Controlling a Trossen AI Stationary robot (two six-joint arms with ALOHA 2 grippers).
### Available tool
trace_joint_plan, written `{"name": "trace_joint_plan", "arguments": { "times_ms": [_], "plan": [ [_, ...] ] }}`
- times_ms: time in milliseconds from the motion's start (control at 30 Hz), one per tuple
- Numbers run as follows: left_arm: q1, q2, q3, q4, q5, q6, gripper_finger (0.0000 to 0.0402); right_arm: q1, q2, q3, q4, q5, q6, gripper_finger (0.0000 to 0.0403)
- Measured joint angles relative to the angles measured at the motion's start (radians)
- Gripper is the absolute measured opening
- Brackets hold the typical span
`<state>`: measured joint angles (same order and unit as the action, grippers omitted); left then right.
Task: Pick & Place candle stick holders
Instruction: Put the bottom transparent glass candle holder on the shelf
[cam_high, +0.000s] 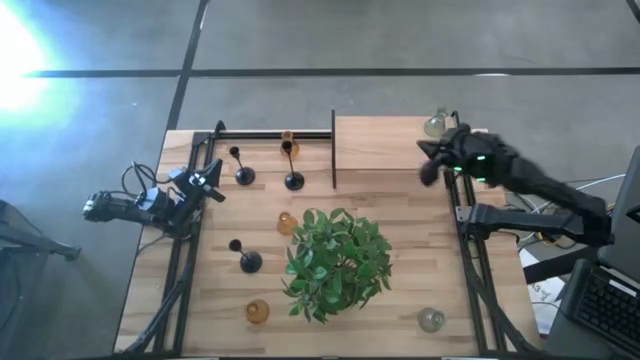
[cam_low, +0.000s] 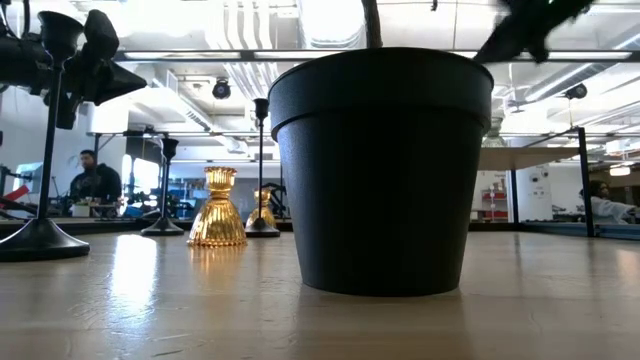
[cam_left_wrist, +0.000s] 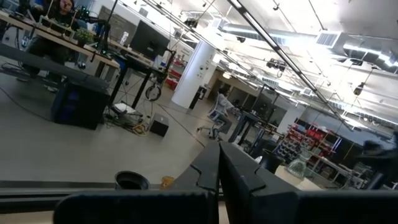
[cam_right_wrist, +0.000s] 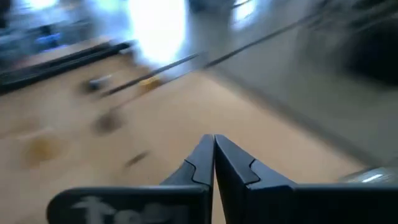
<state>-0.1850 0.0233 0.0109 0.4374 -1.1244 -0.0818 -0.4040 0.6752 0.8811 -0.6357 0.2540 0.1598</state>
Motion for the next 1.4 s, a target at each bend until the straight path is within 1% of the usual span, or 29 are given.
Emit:
{"name": "trace_joint_plan", "arguments": {
  "times_ms": [100, 167, 233, 333, 433, 567, 733, 867, 1067, 1200, 1400],
  "plan": [
    [0.000, 0.000, 0.000, -0.002, 0.000, 0.000, 0.0012, 0.037, 0.021, 0.187, -0.309, -0.247, 0.086, 0.0008],
    [0.000, 0.000, 0.000, -0.003, 0.000, 0.000, 0.0012, 0.062, 0.056, 0.287, -0.474, -0.363, 0.160, 0.0008],
    [0.000, 0.000, 0.000, -0.004, 0.000, 0.014, 0.0012, 0.097, 0.103, 0.360, -0.614, -0.446, 0.225, 0.0008],
    [0.000, 0.000, 0.000, -0.004, 0.000, 0.035, 0.0012, 0.180, 0.184, 0.429, -0.762, -0.492, 0.288, 0.0008],
    [0.000, 0.000, 0.000, -0.004, 0.000, 0.034, 0.0012, 0.295, 0.259, 0.468, -0.833, -0.500, 0.345, 0.0008],
    [0.000, 0.000, 0.000, -0.004, 0.001, 0.027, 0.0012, 0.447, 0.333, 0.484, -0.865, -0.501, 0.424, 0.0008],
    [0.000, 0.000, 0.000, -0.004, 0.001, 0.033, 0.0012, 0.627, 0.379, 0.461, -0.852, -0.492, 0.570, 0.0008],
    [0.000, 0.000, 0.000, -0.004, 0.001, 0.041, 0.0012, 0.778, 0.398, 0.420, -0.783, -0.488, 0.673, 0.0008],
    [0.000, 0.000, 0.000, -0.004, 0.005, 0.057, 0.0012, 0.977, 0.448, 0.393, -0.721, -0.398, 0.800, 0.0008],
    [0.000, 0.000, 0.000, -0.010, -0.024, 0.081, 0.0012, 1.088, 0.491, 0.392, -0.673, -0.327, 0.898, 0.0008],
    [0.000, 0.000, 0.000, -0.011, -0.029, 0.078, 0.0012, 1.210, 0.564, 0.397, -0.640, -0.310, 1.080, 0.0008]
  ]
}}
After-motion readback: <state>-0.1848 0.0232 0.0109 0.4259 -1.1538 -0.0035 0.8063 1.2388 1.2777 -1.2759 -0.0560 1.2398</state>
